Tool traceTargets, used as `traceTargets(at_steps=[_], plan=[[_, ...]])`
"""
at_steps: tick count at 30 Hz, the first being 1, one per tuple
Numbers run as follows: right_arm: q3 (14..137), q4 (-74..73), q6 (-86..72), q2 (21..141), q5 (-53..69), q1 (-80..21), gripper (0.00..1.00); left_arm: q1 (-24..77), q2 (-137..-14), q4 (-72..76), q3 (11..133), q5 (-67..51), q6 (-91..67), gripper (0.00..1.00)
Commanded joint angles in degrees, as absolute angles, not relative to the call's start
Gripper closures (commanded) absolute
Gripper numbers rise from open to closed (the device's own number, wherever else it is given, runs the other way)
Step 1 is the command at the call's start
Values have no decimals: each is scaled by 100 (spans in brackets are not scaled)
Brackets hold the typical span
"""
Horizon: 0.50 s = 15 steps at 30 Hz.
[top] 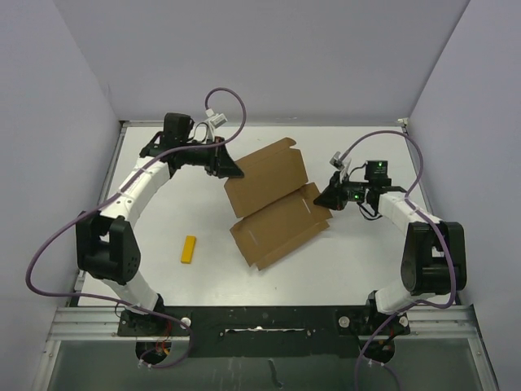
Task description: Fold the paper box
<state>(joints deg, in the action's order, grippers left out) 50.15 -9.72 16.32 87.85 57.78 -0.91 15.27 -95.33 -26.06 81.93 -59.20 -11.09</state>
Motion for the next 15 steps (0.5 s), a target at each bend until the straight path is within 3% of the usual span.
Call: traceTargets(at_steps=[1, 8, 15], plan=[[5396, -1263, 2063, 8817, 5862, -243, 93, 1547, -9699, -2899, 8631, -5935, -799, 100], [5462, -1353, 2093, 8778, 5581, -377, 100, 1648, -9842, -3117, 8909, -5858, -725, 100], [5173, -493, 1576, 8485, 5117, -412, 100, 1699, -9958, -3316, 9335, -5812, -586, 100]])
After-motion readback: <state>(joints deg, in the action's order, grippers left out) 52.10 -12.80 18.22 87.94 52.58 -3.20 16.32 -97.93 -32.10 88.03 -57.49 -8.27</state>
